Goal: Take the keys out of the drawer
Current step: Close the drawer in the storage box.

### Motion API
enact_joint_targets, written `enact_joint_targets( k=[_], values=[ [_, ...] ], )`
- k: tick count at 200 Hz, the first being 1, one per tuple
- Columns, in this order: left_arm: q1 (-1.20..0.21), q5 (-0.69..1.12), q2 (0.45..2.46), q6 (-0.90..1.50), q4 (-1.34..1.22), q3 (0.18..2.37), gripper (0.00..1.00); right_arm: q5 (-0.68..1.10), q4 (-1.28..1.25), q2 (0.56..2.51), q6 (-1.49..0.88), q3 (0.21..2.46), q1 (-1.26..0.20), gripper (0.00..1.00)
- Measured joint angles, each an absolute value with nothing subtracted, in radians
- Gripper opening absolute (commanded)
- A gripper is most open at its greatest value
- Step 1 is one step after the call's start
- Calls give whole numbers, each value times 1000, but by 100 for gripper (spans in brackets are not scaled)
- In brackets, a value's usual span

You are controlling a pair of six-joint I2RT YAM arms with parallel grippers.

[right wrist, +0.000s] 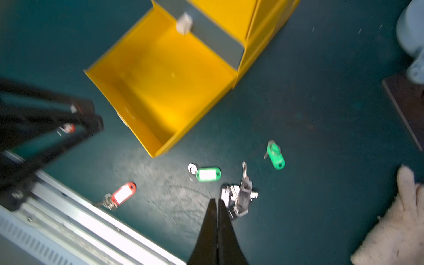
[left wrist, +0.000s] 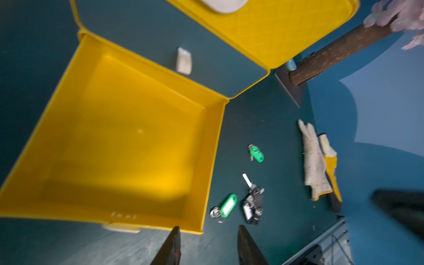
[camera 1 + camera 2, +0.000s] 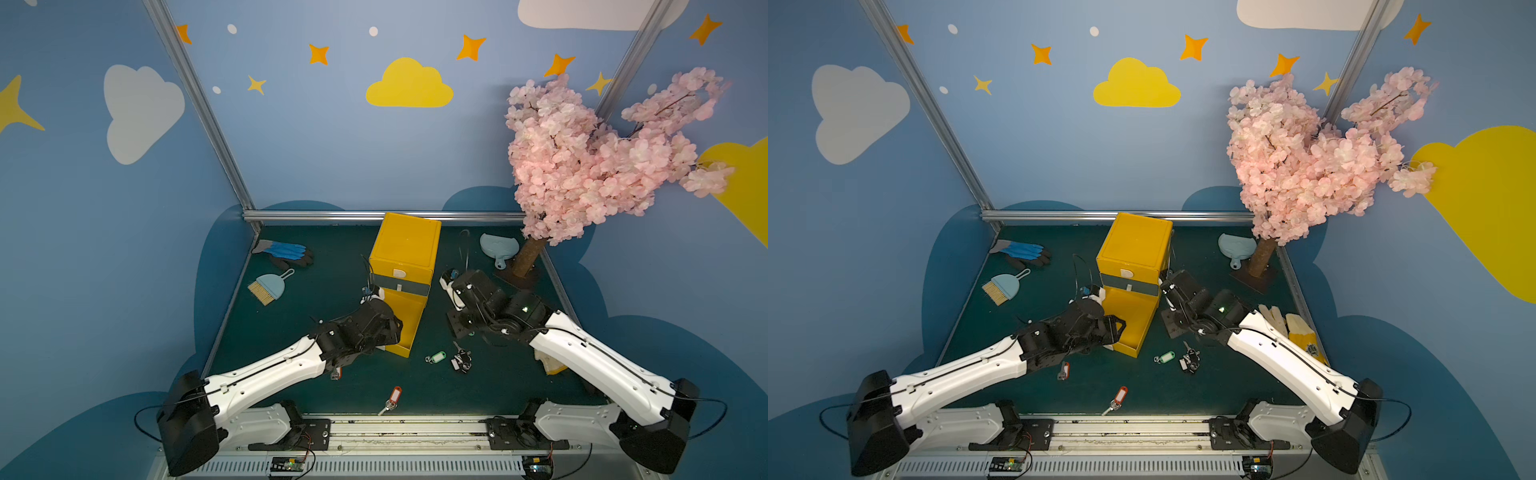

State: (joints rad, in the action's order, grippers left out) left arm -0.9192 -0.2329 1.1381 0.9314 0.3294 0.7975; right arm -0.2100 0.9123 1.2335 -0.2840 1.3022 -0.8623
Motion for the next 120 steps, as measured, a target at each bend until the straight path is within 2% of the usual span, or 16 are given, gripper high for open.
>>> enact_joint_targets(
  k=[29,58,91,120],
  values=[
    [-919,-283,952,984,358,595,29,-225,853,1336,-250,1518,-823,0],
    [-919,-316,817,1061,363,439,29,-201,819,1464,-252,1656,-770,0],
    [-919,-329,773,1121,330,347,33,-115,812,1632,-290,1765,-693,5],
    [-919,-351,770,1153,305,331,33,-55,846,1786,-331,1884,-617,6]
  ],
)
